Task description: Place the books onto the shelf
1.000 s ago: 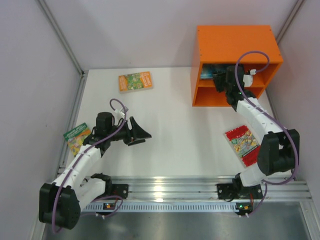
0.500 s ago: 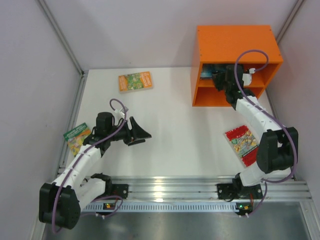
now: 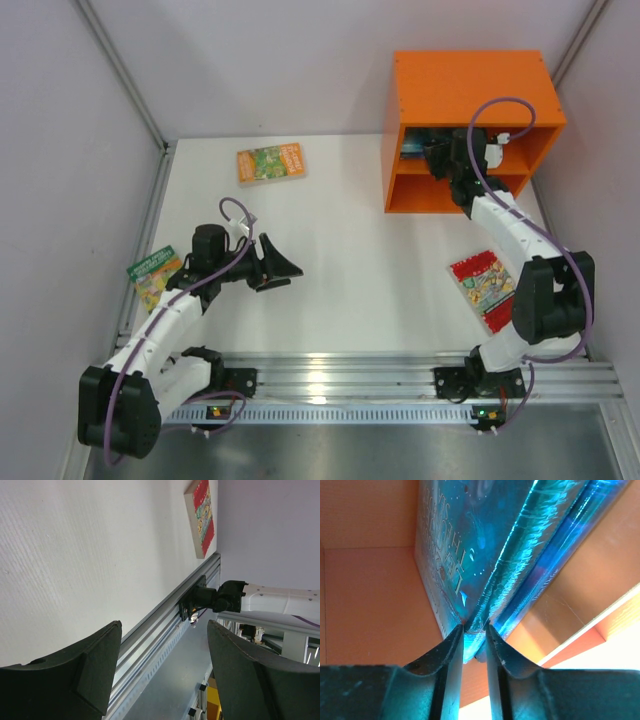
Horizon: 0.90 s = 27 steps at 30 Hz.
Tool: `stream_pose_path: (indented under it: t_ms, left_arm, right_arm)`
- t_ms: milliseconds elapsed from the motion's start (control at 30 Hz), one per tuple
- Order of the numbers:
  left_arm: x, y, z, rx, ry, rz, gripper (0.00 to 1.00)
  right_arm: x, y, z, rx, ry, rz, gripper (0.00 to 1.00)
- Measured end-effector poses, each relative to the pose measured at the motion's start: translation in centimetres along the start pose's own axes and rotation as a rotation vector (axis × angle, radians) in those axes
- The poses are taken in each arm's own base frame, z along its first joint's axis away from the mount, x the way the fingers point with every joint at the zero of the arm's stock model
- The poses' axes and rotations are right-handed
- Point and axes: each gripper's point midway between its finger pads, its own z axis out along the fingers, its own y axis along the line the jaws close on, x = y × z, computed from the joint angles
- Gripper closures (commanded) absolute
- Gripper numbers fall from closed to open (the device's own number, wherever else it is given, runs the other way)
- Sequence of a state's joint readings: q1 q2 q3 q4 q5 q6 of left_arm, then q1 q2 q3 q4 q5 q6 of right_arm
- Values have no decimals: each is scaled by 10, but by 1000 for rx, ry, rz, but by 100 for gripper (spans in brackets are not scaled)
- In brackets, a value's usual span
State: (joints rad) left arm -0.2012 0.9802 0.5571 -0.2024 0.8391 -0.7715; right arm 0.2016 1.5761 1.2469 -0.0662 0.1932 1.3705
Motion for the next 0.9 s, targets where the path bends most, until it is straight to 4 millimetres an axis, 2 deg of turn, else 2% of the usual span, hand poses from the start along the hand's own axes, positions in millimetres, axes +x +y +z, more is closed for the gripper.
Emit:
stream_pose_path:
  t_ms: [100, 267, 400, 467, 567, 633, 667, 700, 800, 900]
  left_arm:
    - [0, 0, 0, 0, 0, 0, 26]
    - [-1, 2, 1, -8, 0, -6, 27]
    - [-1, 4, 2, -15, -4, -8, 27]
    - [-2, 4, 2, -21, -7, -9, 27]
    - [-5, 4, 1, -27, -16, -8, 27]
    - [-7, 3, 1, -29, -24, -4, 27]
    - [-8, 2, 1, -32, -28, -2, 27]
    - [-8, 3, 1, -33, -30, -2, 27]
    - [-6, 5, 1, -40, -22, 7, 26]
    - [-1, 11, 0, -59, -6, 21, 23]
  right_arm:
    - [1, 0, 0, -3, 3, -22, 66]
    - [0, -3, -1, 1, 8, -58, 58]
    - [-5, 5, -11, -25, 7, -91, 53]
    - [-8, 14, -22, -54, 4, -110, 50]
    - [-14, 24, -48, -107, 3, -141, 44]
    - [-15, 24, -71, -144, 12, -165, 33]
    - [-15, 20, -80, -149, 16, -178, 28]
    - [-15, 17, -90, -165, 24, -194, 18]
    - [-10, -13, -116, -169, 57, -253, 1]
    - [-10, -56, -130, -122, 91, -305, 0]
